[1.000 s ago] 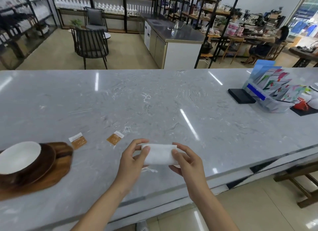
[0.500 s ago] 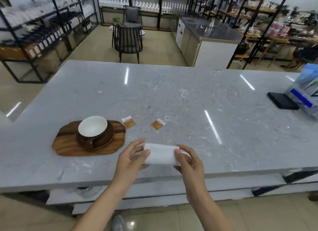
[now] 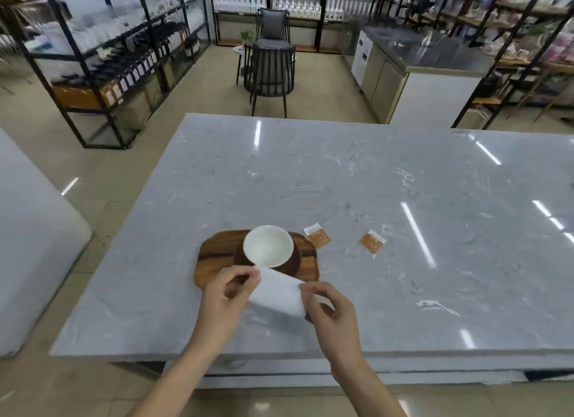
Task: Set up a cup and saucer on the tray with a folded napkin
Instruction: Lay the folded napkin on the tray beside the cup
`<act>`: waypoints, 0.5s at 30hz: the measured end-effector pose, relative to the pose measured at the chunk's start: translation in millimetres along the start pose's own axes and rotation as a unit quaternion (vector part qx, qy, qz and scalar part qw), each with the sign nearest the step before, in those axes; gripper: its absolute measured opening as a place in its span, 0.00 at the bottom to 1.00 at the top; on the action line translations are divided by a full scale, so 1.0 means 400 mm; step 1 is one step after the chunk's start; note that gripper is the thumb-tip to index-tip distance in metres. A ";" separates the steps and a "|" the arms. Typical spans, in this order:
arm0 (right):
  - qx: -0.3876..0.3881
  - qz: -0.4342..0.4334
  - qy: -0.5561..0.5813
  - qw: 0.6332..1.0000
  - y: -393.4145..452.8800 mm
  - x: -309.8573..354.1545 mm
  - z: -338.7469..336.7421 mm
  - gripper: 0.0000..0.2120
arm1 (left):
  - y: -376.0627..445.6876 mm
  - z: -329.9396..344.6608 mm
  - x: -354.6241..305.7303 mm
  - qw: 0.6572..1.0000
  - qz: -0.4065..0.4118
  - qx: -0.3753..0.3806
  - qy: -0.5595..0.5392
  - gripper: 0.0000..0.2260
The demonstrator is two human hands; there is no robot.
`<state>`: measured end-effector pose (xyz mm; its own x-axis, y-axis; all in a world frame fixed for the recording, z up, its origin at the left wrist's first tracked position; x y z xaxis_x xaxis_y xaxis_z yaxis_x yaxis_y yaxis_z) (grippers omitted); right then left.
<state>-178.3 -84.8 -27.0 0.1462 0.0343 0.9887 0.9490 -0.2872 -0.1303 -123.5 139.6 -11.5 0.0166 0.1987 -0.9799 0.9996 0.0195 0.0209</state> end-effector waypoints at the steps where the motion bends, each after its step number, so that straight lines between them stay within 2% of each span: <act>1: -0.006 0.004 0.000 1.000 0.002 -0.007 0.038 0.05 | 0.022 -0.034 0.014 1.000 -0.003 0.008 0.002 0.06; 4: -0.041 -0.008 -0.036 0.998 0.004 -0.013 0.123 0.06 | 0.078 -0.116 0.052 0.999 -0.003 0.045 0.026 0.07; 11: -0.126 -0.095 -0.143 0.977 -0.033 0.018 0.288 0.07 | 0.212 -0.206 0.100 0.990 0.021 0.130 0.059 0.12; 15: -0.152 -0.071 -0.137 0.976 -0.035 -0.011 0.360 0.09 | 0.276 -0.206 0.122 0.981 0.016 0.176 0.081 0.11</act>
<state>-152.0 56.9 -40.1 0.1269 0.3371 0.9329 0.8445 -0.5301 0.0767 -14.3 232.3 -40.7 0.0718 0.3479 -0.9348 0.9453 -0.3226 -0.0475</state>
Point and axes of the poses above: each hand's wrist, its own y-axis towards the middle knuckle, its own z-axis out of the palm, x = y × z, the point moved 10 cm from there along y, towards the middle knuckle
